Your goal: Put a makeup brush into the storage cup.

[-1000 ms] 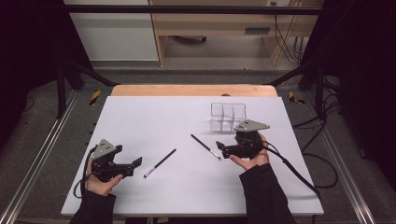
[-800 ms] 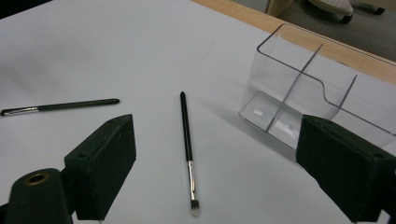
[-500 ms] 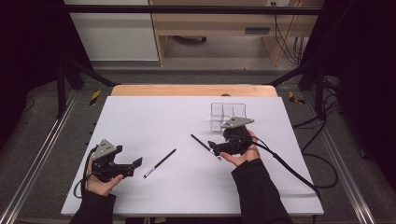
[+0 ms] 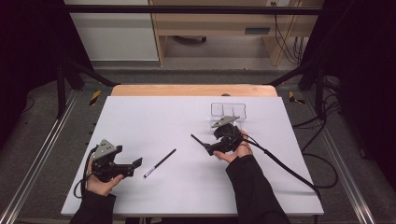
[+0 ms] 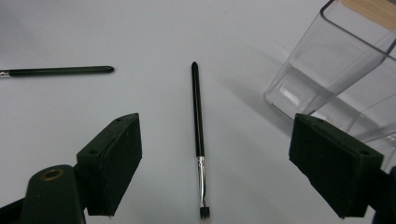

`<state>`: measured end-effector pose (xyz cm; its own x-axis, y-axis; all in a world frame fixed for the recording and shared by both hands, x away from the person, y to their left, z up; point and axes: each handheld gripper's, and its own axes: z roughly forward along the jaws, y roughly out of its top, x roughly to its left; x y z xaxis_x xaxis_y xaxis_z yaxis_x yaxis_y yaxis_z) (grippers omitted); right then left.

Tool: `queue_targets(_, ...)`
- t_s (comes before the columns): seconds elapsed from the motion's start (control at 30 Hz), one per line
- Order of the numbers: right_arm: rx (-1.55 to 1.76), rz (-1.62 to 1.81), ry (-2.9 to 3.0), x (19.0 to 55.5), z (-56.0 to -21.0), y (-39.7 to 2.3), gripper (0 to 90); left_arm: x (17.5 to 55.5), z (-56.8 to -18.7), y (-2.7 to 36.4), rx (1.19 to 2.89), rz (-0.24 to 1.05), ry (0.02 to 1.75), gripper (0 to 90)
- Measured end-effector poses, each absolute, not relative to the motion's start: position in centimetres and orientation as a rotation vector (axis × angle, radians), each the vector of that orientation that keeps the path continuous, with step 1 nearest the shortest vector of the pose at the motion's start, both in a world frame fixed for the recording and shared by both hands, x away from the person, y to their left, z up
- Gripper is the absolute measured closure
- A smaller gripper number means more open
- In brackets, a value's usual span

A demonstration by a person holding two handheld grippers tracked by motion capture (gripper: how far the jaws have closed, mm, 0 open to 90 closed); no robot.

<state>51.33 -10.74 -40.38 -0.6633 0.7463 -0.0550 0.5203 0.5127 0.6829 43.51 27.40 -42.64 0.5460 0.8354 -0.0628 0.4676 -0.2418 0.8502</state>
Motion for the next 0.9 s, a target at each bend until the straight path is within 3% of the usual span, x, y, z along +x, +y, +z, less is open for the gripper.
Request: queue_targets(0.9, 1.059, 0.773, 2.536, 53.4, -42.6, -8.3, 22.6, 43.7, -42.9, 27.2, 1.908, 0.505, 1.061, 5.4)
